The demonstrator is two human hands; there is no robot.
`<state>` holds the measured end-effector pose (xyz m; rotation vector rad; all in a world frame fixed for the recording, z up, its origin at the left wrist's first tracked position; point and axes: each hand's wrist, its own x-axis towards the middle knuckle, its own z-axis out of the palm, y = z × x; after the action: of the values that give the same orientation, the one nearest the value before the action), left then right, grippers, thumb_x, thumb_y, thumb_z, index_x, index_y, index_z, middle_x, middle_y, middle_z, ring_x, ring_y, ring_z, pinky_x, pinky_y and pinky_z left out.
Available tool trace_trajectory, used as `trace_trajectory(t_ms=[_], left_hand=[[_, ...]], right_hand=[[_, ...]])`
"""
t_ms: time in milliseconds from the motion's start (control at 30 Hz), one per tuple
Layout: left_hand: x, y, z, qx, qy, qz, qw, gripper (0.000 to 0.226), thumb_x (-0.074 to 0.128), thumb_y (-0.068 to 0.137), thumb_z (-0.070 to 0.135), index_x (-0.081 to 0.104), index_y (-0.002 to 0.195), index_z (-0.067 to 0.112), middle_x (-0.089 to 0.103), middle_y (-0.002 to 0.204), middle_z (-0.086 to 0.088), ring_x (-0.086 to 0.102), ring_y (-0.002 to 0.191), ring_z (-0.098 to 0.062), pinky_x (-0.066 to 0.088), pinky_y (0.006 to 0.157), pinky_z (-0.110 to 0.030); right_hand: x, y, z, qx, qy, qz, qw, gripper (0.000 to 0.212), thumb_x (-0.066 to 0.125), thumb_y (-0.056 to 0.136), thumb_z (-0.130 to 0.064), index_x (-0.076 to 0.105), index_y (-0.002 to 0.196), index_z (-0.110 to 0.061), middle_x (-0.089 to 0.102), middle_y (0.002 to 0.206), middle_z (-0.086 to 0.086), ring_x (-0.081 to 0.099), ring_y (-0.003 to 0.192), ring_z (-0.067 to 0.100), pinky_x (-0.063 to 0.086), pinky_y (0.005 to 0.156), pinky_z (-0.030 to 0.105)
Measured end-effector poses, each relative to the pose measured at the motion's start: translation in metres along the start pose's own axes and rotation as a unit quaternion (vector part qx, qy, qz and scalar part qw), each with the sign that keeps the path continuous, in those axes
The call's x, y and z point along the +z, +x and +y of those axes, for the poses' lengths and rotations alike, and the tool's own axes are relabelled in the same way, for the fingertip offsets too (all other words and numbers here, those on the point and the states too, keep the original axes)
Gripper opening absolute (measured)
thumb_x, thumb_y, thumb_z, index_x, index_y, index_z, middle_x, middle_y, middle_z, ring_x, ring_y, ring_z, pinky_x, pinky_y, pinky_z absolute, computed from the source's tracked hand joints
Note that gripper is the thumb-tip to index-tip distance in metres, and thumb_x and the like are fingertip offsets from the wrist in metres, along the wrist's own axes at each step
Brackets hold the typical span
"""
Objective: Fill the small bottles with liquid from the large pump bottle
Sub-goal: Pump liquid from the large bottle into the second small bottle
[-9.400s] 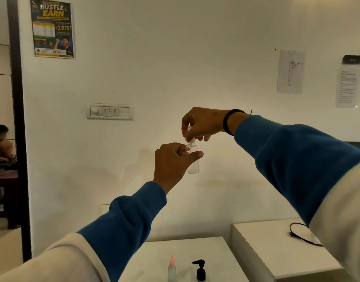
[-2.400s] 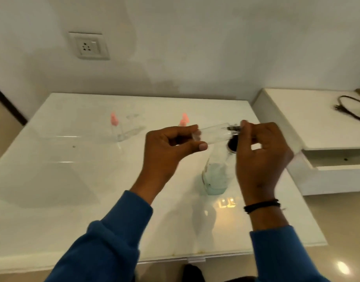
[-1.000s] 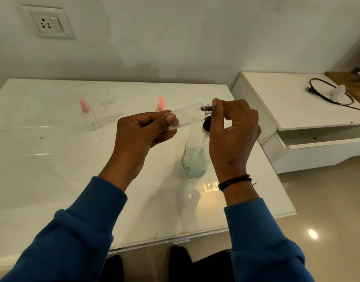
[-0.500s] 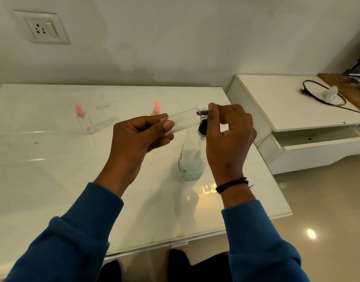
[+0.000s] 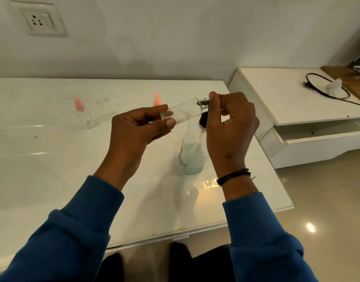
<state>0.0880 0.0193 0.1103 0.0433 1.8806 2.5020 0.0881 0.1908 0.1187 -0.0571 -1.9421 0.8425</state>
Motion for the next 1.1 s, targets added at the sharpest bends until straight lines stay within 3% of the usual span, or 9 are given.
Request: trace_trajectory(t_ms=[400, 633, 1100], left_hand=[[-0.001, -0.001, -0.004, 0.007, 0.005, -0.011, 1.000, 0.053, 0.083, 0.067, 0.013, 0.072, 0.118, 0.002, 0.078, 0.110, -0.008, 0.074, 0.104, -0.027, 0.060, 0.090, -0.037], [-0.001, -0.001, -0.001, 0.005, 0.017, -0.005, 1.000, 0.062, 0.084, 0.061, 0.021, 0.072, 0.120, 0.005, 0.078, 0.111, -0.007, 0.074, 0.105, -0.026, 0.059, 0.094, -0.042], [-0.008, 0.003, 0.001, -0.011, -0.020, -0.040, 0.999, 0.051, 0.075, 0.076, 0.011, 0.067, 0.125, 0.000, 0.075, 0.115, -0.013, 0.073, 0.106, -0.033, 0.059, 0.090, -0.034]], right_hand=[[-0.001, 0.001, 0.002, 0.009, 0.002, -0.016, 1.000, 0.023, 0.066, 0.095, -0.026, 0.068, 0.075, -0.015, 0.064, 0.075, -0.007, 0.057, 0.069, 0.022, 0.048, 0.060, 0.049], [-0.001, -0.002, 0.003, 0.009, 0.019, -0.004, 1.000, 0.020, 0.067, 0.095, -0.023, 0.070, 0.077, -0.014, 0.064, 0.076, -0.007, 0.058, 0.067, 0.022, 0.049, 0.061, 0.047], [-0.005, -0.001, -0.002, 0.014, 0.060, 0.003, 0.998, 0.011, 0.068, 0.092, -0.024, 0.073, 0.085, -0.017, 0.067, 0.085, -0.015, 0.063, 0.074, 0.016, 0.052, 0.068, 0.032]])
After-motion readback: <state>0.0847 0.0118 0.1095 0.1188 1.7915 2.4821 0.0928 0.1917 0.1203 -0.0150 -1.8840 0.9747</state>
